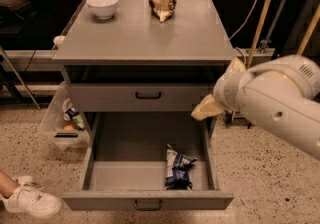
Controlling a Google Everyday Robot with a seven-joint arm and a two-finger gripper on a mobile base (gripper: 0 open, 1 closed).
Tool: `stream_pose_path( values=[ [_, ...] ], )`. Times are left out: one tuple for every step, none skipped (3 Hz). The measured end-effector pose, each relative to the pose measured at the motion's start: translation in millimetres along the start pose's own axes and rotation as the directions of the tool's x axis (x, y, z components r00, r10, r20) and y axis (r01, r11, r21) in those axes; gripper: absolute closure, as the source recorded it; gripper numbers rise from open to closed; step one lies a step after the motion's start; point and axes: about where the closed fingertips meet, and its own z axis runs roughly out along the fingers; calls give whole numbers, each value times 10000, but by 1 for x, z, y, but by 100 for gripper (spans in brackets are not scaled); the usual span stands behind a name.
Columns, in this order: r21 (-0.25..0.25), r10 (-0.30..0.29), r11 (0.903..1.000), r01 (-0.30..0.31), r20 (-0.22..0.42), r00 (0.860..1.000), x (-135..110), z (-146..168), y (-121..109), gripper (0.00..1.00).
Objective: Place blue chip bag into middle drawer
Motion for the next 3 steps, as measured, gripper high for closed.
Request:
stream_pose_path(
  values=[
    [2018,338,9789,-329,-10,9994,-49,-72,-76,0],
    [2451,793,9665,-756,-53,9968,-53,-85,-91,0],
    [2428,805,9670,-775,-26,9968,-54,-85,-90,0]
  ],
)
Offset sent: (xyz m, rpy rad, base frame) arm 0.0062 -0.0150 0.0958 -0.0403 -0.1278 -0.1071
